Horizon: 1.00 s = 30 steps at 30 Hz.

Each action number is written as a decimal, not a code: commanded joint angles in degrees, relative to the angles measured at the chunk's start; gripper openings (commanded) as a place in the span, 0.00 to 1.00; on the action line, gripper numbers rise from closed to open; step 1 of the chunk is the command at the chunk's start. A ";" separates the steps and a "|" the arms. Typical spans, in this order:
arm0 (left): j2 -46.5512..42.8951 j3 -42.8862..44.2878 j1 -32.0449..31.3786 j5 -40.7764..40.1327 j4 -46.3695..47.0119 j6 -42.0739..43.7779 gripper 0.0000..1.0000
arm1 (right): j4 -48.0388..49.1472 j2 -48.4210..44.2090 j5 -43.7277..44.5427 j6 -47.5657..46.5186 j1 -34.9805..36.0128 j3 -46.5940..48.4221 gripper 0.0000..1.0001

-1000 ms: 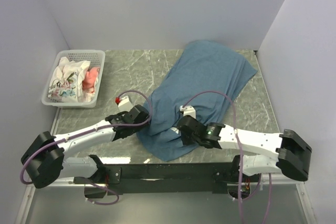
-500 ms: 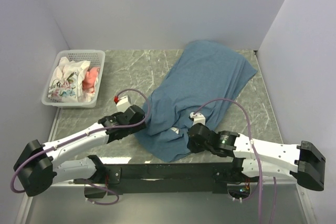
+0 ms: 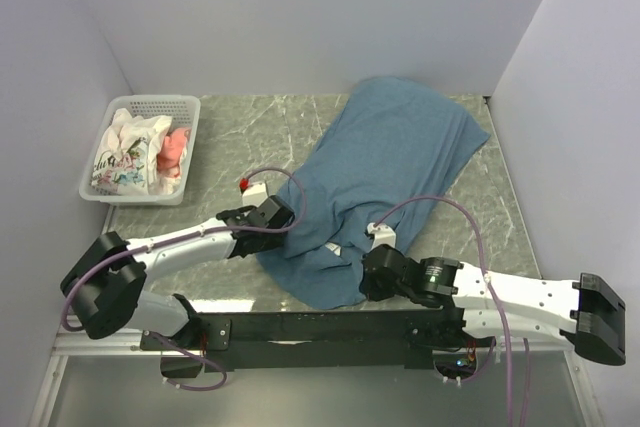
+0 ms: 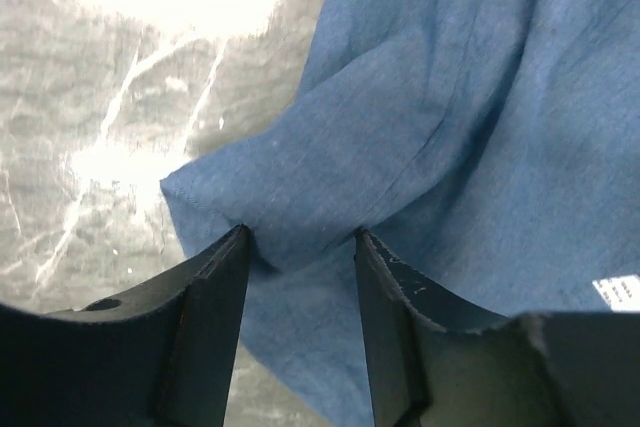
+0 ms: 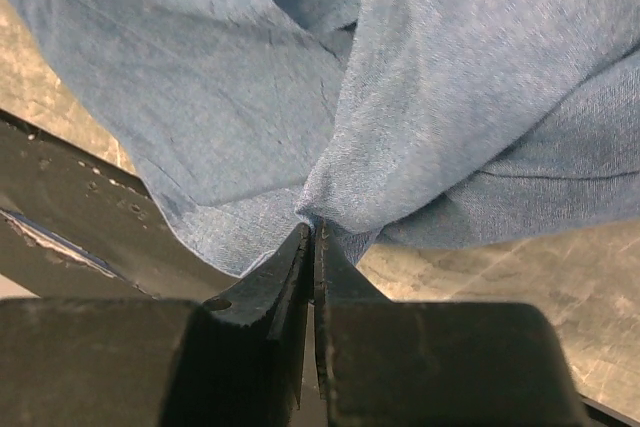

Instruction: Put the pillow into the pillowcase

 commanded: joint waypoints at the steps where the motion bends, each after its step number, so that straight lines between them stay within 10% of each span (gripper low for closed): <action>1: 1.87 3.66 0.35 -3.72 1.07 2.32 0.49 | -0.64 -2.24 0.86 2.52 1.18 -1.32 0.08; 7: 0.56 3.75 4.56 -4.17 0.81 2.41 0.01 | -1.87 -5.40 1.04 4.36 2.05 -2.37 0.08; 20: -11.41 7.34 42.60 13.31 5.11 7.86 0.01 | -4.60 -18.05 0.95 12.80 6.27 -7.47 0.03; 30: -7.01 9.55 45.88 20.44 6.43 8.48 0.01 | 6.27 -17.05 0.86 17.46 17.67 -8.80 0.00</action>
